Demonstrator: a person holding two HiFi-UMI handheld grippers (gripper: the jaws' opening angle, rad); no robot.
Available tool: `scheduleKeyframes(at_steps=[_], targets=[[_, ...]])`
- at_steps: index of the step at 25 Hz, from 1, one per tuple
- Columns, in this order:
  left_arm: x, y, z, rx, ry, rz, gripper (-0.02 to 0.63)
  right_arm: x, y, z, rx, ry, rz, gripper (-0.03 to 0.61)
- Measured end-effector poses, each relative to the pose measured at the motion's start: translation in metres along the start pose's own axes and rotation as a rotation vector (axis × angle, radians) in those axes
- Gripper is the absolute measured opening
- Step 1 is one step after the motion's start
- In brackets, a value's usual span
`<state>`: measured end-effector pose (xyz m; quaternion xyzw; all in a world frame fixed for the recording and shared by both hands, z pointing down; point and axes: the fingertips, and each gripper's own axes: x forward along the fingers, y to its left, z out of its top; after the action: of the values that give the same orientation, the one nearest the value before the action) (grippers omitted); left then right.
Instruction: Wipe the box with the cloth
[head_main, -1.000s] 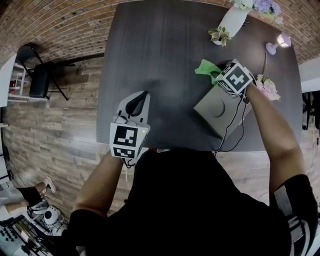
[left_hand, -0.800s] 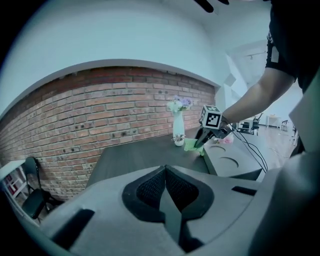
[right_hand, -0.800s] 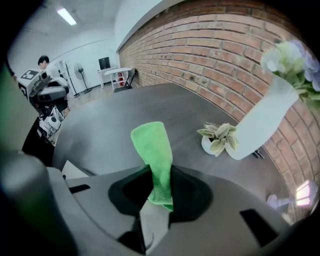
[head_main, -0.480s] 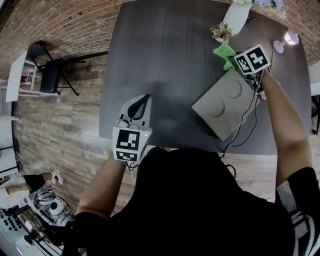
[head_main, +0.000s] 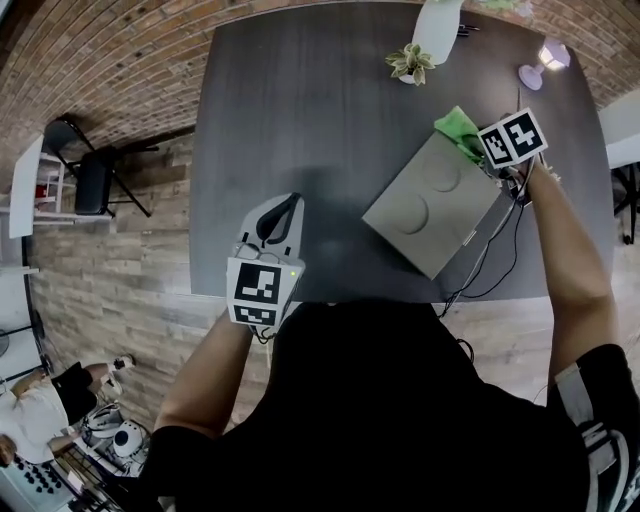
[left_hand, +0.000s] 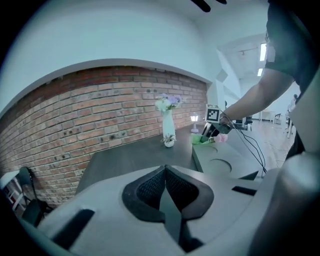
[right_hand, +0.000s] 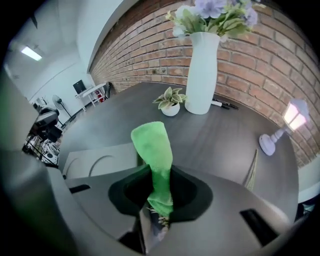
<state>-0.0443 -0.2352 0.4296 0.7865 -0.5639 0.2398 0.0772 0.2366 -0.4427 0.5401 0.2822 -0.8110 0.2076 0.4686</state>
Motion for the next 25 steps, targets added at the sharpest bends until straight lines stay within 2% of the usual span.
scheduleKeyframes(at_steps=[6,14,20,25], targets=[[0.017,-0.020,0.013,0.015,-0.021,-0.061,0.009,-0.025,-0.012,-0.046,0.058,0.014,-0.026,0.083],[0.027,-0.040,0.020,0.026,-0.053,-0.149,0.009,-0.062,-0.026,-0.096,0.150,0.019,-0.122,0.083],[0.019,-0.023,0.013,-0.015,-0.087,-0.167,0.009,-0.090,-0.021,-0.099,0.138,0.054,-0.212,0.083],[-0.001,0.014,-0.007,-0.089,-0.086,-0.140,0.009,-0.106,-0.003,-0.061,0.083,0.038,-0.256,0.083]])
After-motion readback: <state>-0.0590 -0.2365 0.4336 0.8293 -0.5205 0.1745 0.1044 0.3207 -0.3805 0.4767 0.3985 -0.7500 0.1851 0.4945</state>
